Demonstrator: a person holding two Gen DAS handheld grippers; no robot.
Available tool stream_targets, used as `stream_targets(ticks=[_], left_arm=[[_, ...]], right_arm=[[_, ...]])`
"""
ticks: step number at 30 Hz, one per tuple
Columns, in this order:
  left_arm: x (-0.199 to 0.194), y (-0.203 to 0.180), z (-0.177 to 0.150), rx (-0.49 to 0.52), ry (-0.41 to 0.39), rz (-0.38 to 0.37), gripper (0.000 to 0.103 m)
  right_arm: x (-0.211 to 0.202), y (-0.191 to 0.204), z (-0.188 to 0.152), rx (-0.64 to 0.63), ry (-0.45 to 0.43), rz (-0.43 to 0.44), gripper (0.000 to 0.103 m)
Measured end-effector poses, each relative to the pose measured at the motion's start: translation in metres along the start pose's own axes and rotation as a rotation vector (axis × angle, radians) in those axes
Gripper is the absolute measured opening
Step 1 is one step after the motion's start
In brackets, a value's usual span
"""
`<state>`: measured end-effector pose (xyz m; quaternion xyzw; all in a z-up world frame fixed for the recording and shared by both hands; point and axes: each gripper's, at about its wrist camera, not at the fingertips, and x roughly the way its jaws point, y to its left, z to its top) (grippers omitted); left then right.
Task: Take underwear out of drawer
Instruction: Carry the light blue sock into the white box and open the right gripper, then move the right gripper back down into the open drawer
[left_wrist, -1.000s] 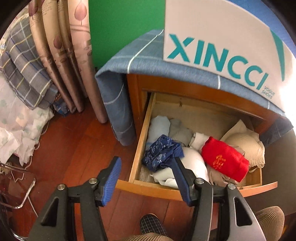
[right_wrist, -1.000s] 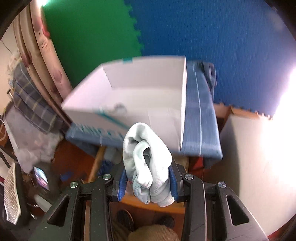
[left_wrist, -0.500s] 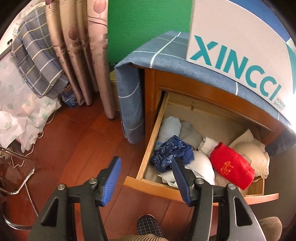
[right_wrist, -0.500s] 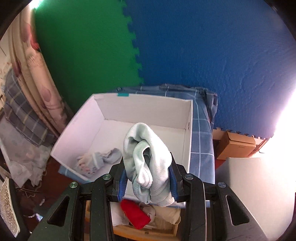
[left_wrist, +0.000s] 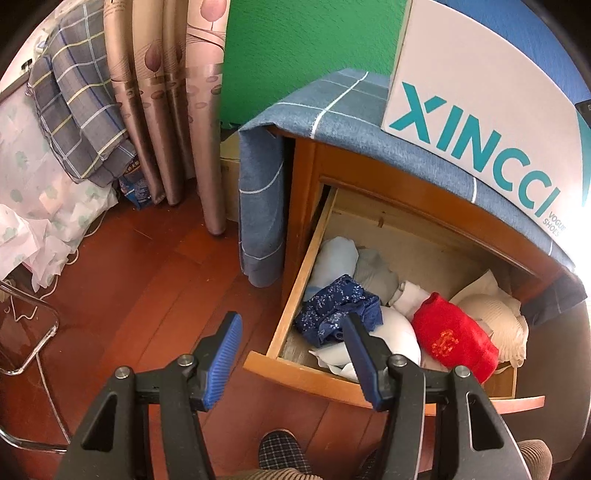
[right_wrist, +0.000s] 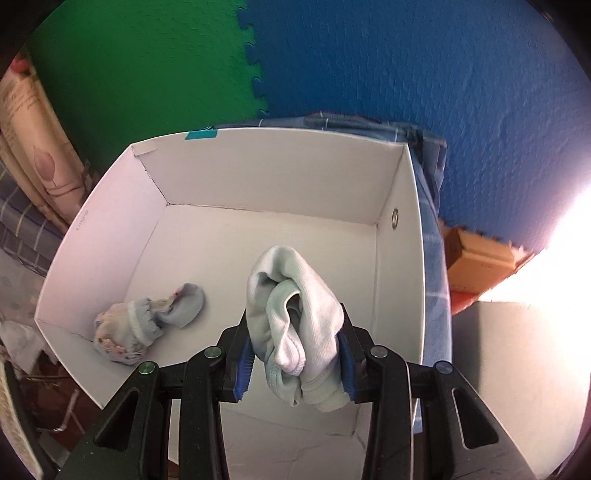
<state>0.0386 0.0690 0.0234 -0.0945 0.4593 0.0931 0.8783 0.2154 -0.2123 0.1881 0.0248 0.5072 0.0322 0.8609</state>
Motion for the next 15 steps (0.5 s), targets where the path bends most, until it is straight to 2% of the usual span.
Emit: stream_targets(ticks=[9, 15], left_arm=[[0.002, 0.004, 0.001, -0.024, 0.009, -0.016, 0.058], [0.004, 0.004, 0.001, -0.034, 0.014, -0.023, 0.058]], right_arm=[[-0.009, 0.001, 0.003, 0.015, -0.026, 0.035, 0.044], [-0.042, 0.011, -0.002, -0.038, -0.073, 0.094, 0.045]])
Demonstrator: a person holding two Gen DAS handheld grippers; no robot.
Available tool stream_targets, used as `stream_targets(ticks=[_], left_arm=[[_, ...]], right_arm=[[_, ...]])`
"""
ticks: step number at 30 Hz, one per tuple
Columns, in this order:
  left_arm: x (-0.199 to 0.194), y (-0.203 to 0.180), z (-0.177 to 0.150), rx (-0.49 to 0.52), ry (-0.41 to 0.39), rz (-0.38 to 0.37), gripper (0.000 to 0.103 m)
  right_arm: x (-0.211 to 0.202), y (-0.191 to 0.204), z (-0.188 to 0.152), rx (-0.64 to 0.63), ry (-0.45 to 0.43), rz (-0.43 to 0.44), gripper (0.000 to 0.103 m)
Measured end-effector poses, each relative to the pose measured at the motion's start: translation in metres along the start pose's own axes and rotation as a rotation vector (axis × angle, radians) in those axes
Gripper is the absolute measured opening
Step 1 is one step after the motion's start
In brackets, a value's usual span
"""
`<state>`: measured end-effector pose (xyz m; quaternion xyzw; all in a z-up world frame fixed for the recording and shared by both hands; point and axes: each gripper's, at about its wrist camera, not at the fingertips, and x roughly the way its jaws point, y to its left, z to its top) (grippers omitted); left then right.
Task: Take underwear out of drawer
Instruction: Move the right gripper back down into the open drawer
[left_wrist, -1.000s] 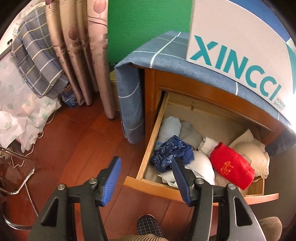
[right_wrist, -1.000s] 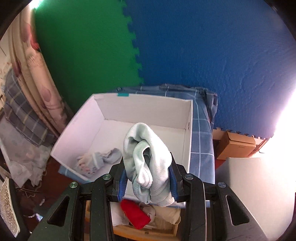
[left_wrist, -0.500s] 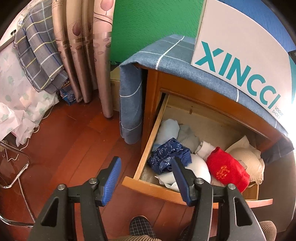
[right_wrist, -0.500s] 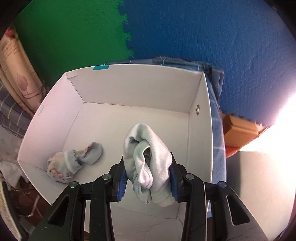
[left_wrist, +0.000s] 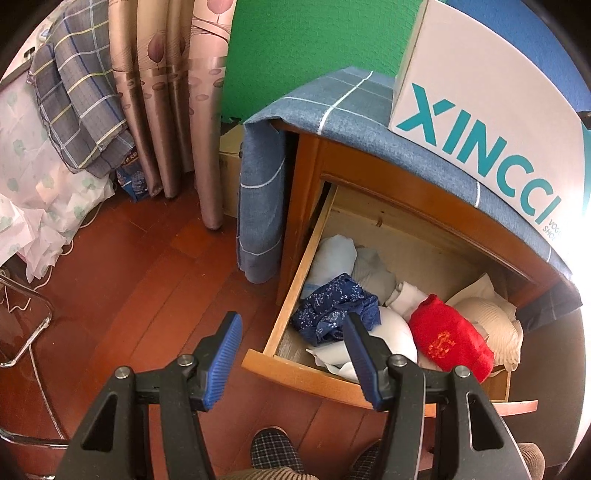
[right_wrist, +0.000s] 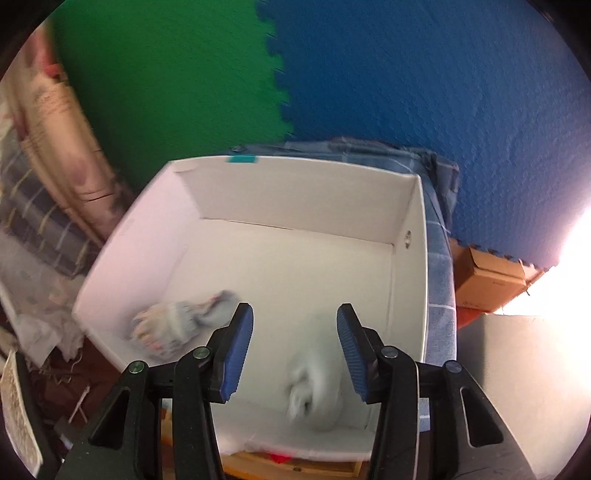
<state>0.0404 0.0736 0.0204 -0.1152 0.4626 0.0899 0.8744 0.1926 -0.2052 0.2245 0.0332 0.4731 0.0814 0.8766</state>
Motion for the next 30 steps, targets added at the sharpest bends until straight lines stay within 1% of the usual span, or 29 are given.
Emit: stream_targets(ticks=[3, 6, 9, 12, 16, 20, 22, 25, 30], left_arm=[[0.001, 0.003, 0.000, -0.017, 0.003, -0.005, 0.058], [0.000, 0.004, -0.001, -0.028, 0.000, -0.007, 0.058], [0.000, 0.004, -0.001, -0.029, -0.003, -0.006, 0.058], [-0.001, 0.005, 0.000, -0.032, -0.006, -0.003, 0.058], [-0.001, 0.008, 0.001, -0.045, -0.001, -0.008, 0.058], [-0.001, 0.011, 0.000, -0.060, 0.006, -0.012, 0.058], [0.000, 0.012, 0.000, -0.064, 0.007, -0.014, 0.058], [0.000, 0.013, 0.000, -0.069, 0.009, -0.018, 0.058], [0.001, 0.016, 0.000, -0.085, 0.021, -0.038, 0.058]], right_arm=[[-0.022, 0.010, -0.012, -0.054, -0.011, 0.065, 0.045], [-0.041, 0.025, -0.034, -0.136, -0.003, 0.098, 0.045], [-0.050, 0.037, -0.064, -0.204, 0.042, 0.153, 0.045], [-0.047, 0.048, -0.095, -0.266, 0.092, 0.173, 0.045], [-0.020, 0.059, -0.132, -0.330, 0.182, 0.159, 0.045], [0.025, 0.067, -0.162, -0.373, 0.270, 0.115, 0.045], [0.047, 0.069, -0.171, -0.380, 0.305, 0.101, 0.045], [0.071, 0.069, -0.179, -0.383, 0.331, 0.089, 0.045], [0.119, 0.076, -0.187, -0.451, 0.391, 0.031, 0.045]])
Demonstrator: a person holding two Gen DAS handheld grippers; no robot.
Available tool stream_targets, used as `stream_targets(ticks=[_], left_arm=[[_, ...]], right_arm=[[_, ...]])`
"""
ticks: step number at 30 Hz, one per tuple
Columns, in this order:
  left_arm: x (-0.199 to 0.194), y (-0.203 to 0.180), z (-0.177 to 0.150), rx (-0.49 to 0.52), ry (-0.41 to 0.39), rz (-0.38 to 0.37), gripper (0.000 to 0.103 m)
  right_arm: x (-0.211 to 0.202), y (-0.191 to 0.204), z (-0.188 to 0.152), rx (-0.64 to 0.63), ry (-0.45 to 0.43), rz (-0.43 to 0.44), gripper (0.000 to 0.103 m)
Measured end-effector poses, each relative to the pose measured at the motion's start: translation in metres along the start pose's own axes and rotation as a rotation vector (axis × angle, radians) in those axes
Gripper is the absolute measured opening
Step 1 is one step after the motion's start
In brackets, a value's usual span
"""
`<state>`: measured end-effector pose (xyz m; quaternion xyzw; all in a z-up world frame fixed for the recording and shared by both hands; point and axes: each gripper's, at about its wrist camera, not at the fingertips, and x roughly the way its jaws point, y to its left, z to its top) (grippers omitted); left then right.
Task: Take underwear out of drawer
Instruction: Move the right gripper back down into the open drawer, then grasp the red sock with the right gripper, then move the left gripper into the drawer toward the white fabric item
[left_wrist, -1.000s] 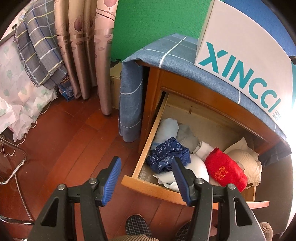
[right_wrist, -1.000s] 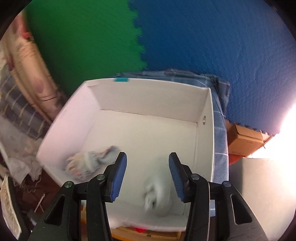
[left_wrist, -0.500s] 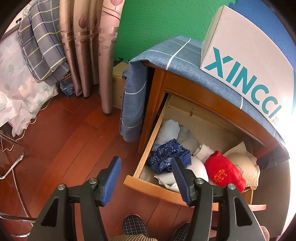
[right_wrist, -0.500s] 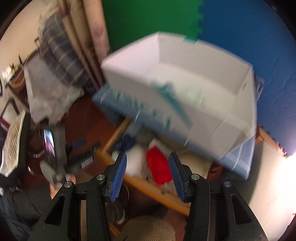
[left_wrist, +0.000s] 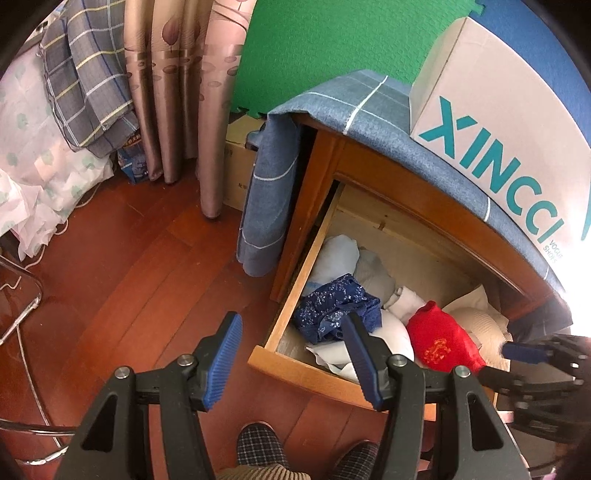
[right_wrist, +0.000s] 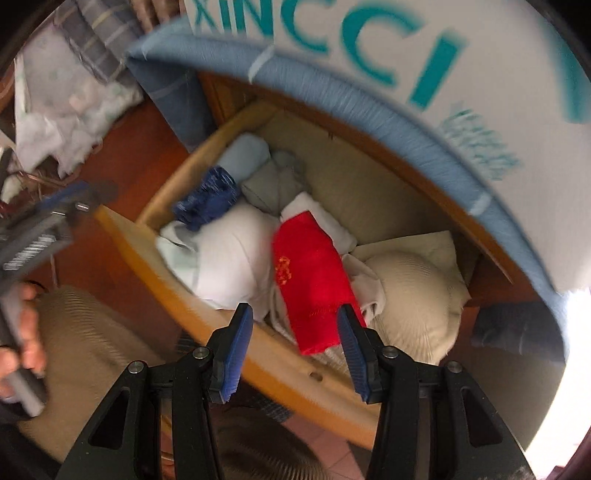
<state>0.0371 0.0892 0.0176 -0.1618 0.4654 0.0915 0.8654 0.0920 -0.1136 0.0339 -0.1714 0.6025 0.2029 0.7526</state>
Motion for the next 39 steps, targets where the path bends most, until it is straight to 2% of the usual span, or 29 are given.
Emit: stream_targets(ticks=[4, 14, 20, 24, 27, 34, 39], left_arm=[[0.003, 0.003, 0.001, -0.023, 0.010, -0.017, 0.058], [0.008, 0.006, 0.001, -0.047, 0.034, -0.043, 0.058], [0.010, 0.009, 0.001, -0.063, 0.041, -0.051, 0.058], [0.012, 0.009, 0.002, -0.065, 0.049, -0.051, 0.058], [0.013, 0.009, 0.001, -0.066, 0.051, -0.050, 0.058], [0.017, 0.007, 0.000, -0.056, 0.081, -0.069, 0.058], [0.017, 0.003, 0.002, -0.027, 0.090, -0.093, 0.058]], right_arm=[[0.030, -0.003, 0.010, -0.022, 0.038, -0.018, 0.047], [0.084, -0.002, 0.024, -0.099, 0.126, -0.051, 0.061], [0.102, -0.004, 0.024, -0.120, 0.154, -0.089, 0.060], [0.097, -0.008, 0.022, -0.089, 0.129, -0.090, 0.046], [0.086, -0.012, 0.016, -0.059, 0.109, -0.079, 0.039], [0.051, -0.013, -0.005, 0.025, 0.032, -0.067, 0.036], [0.016, -0.023, -0.031, 0.154, -0.043, -0.053, 0.036]])
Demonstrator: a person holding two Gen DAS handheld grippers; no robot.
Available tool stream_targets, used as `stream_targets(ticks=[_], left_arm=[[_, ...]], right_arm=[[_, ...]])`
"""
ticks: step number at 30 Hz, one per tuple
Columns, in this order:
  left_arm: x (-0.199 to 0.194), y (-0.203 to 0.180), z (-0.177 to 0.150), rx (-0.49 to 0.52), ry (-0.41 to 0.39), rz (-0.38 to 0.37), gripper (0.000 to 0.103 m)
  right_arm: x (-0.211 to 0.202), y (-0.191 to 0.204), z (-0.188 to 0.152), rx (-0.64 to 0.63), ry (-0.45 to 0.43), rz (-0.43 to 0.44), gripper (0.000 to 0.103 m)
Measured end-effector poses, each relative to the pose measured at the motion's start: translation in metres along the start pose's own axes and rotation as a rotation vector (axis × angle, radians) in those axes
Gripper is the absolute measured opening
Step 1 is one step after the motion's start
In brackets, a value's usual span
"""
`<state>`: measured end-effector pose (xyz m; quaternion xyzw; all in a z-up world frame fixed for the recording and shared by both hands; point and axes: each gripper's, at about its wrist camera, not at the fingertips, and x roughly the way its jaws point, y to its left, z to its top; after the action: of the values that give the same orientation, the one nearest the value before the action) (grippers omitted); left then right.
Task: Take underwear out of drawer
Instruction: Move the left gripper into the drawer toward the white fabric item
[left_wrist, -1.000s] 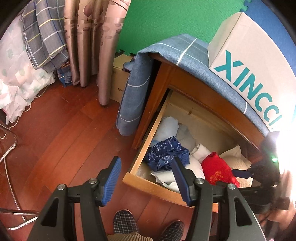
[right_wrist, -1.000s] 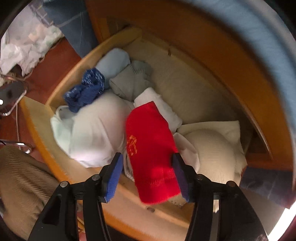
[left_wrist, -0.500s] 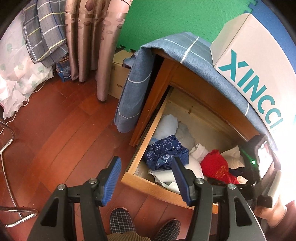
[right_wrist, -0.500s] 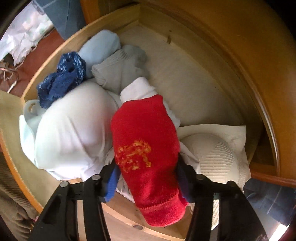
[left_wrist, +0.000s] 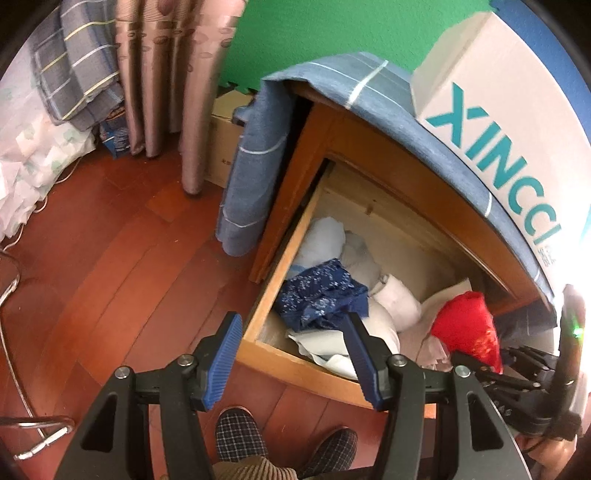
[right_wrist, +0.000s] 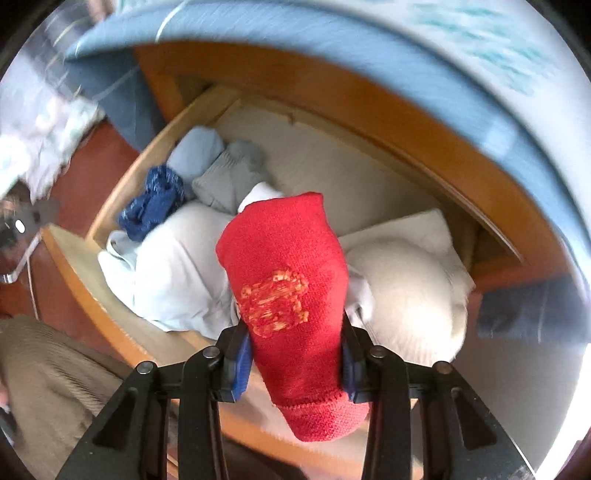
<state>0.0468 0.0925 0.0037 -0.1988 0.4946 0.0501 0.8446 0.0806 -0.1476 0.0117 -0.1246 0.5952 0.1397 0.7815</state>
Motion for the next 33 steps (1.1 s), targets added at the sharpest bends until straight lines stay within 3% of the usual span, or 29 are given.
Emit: stream_targets(ticks=[5, 11, 18, 21, 27, 33], left_arm=[[0.004, -0.019, 0.008, 0.117, 0.034, -0.033, 0.058], [0.018, -0.040, 0.021, 0.285, 0.075, 0.006, 0.058], [0.038, -0.070, 0.028, 0.387, 0.226, -0.063, 0.058], [0.045, -0.085, 0.027, 0.385, 0.301, -0.089, 0.058], [0.069, -0.098, 0.022, 0.264, 0.452, -0.113, 0.058], [0.092, -0.098, 0.020, 0.194, 0.492, -0.049, 0.058]], right_arm=[[-0.026, -0.026, -0.017, 0.167, -0.071, 0.032, 0.036], [-0.036, -0.051, -0.048, 0.333, -0.120, 0.093, 0.036], [-0.024, -0.057, -0.050, 0.393, -0.122, 0.122, 0.036], [-0.020, -0.055, -0.048, 0.390, -0.119, 0.122, 0.036], [-0.017, -0.058, -0.048, 0.406, -0.119, 0.147, 0.037], [-0.015, -0.063, -0.051, 0.435, -0.123, 0.182, 0.037]])
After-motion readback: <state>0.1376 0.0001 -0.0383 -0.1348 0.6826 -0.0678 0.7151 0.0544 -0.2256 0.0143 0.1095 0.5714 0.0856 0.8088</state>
